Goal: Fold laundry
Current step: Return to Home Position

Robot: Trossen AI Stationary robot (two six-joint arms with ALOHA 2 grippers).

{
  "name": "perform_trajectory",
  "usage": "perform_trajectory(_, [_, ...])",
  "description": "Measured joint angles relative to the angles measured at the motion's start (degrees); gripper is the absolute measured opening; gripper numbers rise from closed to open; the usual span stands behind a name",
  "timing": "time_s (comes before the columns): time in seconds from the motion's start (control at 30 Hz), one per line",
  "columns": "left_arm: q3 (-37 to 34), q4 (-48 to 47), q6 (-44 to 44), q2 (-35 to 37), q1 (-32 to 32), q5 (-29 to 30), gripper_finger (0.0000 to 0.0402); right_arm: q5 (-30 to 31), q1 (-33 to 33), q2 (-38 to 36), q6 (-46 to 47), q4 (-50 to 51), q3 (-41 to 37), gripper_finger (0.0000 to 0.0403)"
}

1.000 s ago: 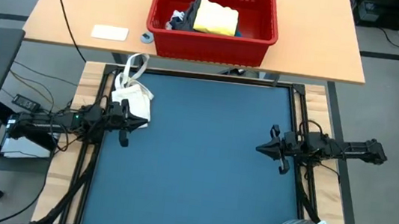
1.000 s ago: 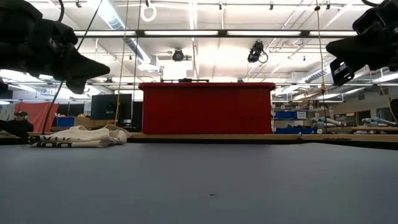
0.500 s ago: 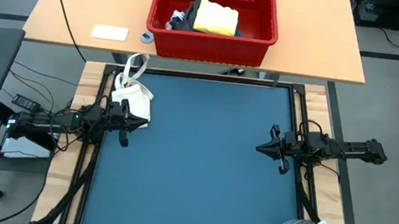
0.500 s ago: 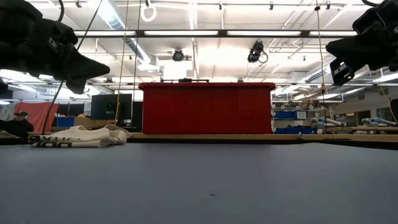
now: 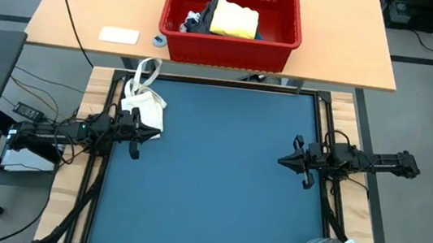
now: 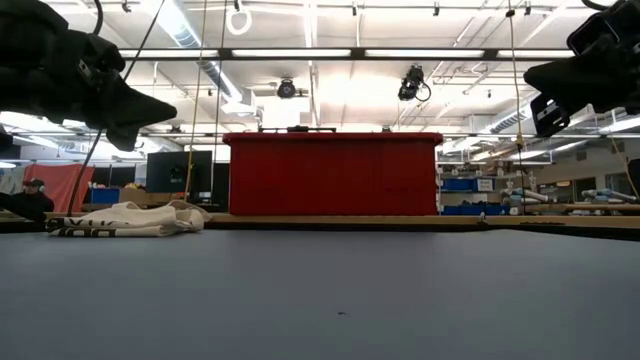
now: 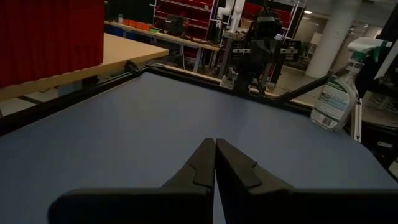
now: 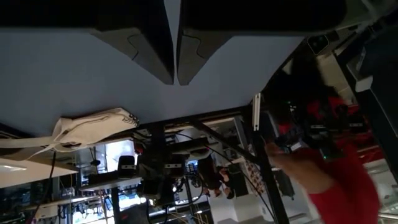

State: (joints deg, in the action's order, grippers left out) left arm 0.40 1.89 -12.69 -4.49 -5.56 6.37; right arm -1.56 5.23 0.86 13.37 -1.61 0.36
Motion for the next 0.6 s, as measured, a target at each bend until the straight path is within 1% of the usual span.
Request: perform_trajectory(0.6, [-0.02, 0.02, -0.02, 0.02, 0.01, -0.02, 0.0018, -0.01, 0.00, -0.01, 0.00, 0.00, 0.00, 0.0026])
